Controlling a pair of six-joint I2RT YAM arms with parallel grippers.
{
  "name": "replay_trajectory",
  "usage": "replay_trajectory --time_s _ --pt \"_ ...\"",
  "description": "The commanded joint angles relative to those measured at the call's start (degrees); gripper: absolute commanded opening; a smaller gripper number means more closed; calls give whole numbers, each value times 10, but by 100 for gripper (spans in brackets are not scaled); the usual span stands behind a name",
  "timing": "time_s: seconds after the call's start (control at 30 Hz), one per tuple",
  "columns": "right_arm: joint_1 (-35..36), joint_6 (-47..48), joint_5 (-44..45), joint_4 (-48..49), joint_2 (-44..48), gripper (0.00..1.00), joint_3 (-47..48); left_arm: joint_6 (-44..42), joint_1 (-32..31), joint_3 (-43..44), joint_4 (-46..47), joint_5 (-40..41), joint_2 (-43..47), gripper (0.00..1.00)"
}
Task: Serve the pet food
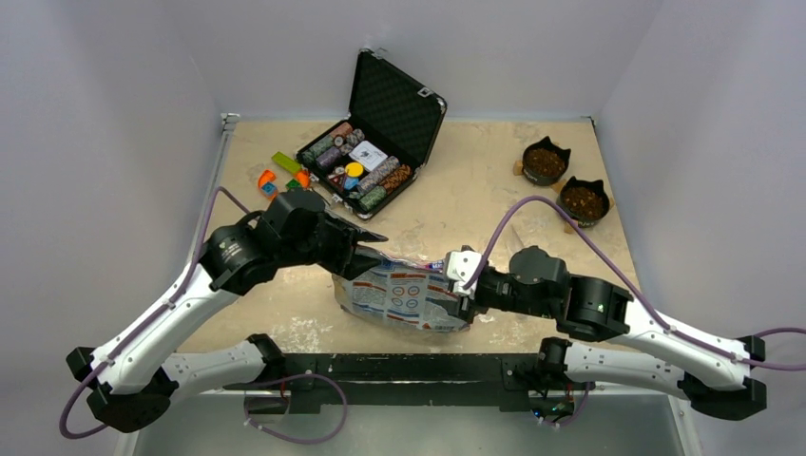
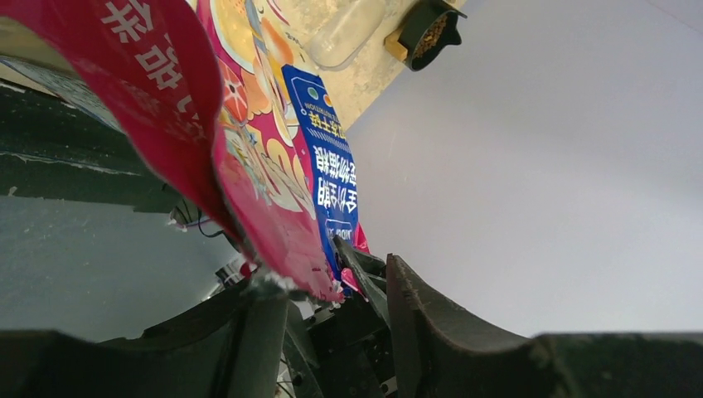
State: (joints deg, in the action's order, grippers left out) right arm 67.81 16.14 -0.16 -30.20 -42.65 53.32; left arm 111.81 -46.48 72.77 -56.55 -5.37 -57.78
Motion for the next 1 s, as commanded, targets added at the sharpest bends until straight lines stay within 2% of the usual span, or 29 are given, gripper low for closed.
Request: replay_trajectory --time_s 0.0,0.1,0.27,0.4,0.53,0.7,0.8,0.83,0.9,0.97 --pt "0 -34 -16 -26 11 71 30 -10 2 17 -16 37 25 51" --pt "0 -49 -19 -23 26 77 37 -33 2 32 -40 51 33 51" --pt "-1 -97 4 -25 39 81 54 -150 2 99 -120 144 34 52" --pt "-1 -137 48 -39 30 82 92 -237 2 97 -100 191 62 52" --pt "-1 -141 84 -33 16 84 142 -411 5 106 -44 203 86 52" --pt "-1 -143 212 -35 -35 86 239 -663 9 229 -79 261 68 49" --pt "-3 -135 258 -26 -61 89 248 -758 9 272 -96 320 48 47" --pt "-9 -151 285 -24 -71 91 254 -785 9 274 -81 331 47 47" --pt "-50 -255 308 -40 -93 93 276 -850 10 272 -41 343 43 48" --pt "-126 -360 260 -90 -118 93 316 -889 10 275 -14 376 29 50"
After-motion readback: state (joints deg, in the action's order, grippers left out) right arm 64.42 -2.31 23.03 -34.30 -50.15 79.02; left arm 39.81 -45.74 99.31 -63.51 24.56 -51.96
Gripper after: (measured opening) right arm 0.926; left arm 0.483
